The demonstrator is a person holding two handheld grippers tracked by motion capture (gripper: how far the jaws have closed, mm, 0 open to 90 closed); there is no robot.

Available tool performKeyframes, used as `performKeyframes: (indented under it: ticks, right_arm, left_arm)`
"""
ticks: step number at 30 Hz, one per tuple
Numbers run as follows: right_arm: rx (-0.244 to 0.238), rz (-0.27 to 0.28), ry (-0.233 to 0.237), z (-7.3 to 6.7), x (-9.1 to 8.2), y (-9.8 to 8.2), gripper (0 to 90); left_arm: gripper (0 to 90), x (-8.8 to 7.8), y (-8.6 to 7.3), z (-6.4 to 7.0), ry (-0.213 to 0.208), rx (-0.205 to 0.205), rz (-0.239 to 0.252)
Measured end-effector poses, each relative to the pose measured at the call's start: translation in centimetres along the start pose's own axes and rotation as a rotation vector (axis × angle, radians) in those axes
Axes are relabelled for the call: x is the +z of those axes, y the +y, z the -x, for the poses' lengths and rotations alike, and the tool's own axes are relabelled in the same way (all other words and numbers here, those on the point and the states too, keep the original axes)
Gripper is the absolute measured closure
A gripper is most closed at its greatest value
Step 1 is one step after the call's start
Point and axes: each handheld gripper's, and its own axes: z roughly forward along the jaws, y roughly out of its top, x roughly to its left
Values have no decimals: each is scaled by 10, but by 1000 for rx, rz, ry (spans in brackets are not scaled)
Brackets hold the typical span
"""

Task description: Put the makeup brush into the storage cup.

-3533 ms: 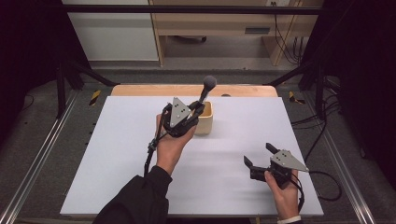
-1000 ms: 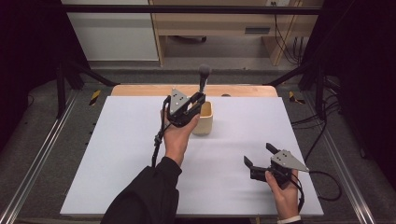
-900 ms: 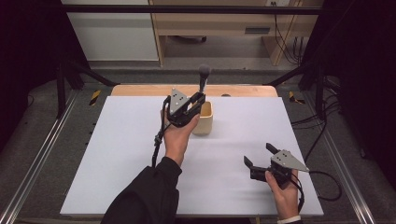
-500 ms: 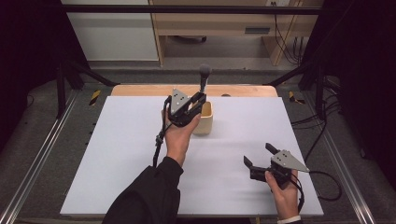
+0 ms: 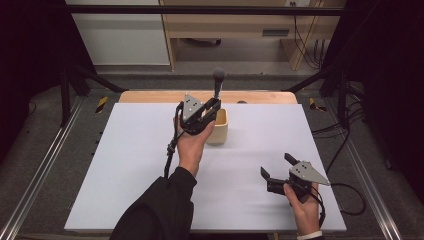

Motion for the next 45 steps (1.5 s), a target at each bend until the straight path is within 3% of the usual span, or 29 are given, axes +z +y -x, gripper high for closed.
performKeyframes:
  ticks: [11, 28, 32, 43, 45]
  right_arm:
    - [-27, 74, -7, 1, -1, -2, 50]
    - [-35, 82, 11, -1, 0, -2, 49]
    - [-33, 81, 13, -1, 0, -2, 48]
    - [-32, 84, 15, -1, 0, -2, 48]
    - [-23, 81, 16, -2, -1, -2, 48]
  left_arm:
    - [744, 5, -3, -3, 0, -19, -1]
    - [744, 19, -19, -12, 9, -24, 0]
    - [744, 21, -21, -12, 9, -44, 6]
    - [744, 24, -24, -13, 4, -41, 8]
    - [744, 24, -25, -14, 4, -24, 3]
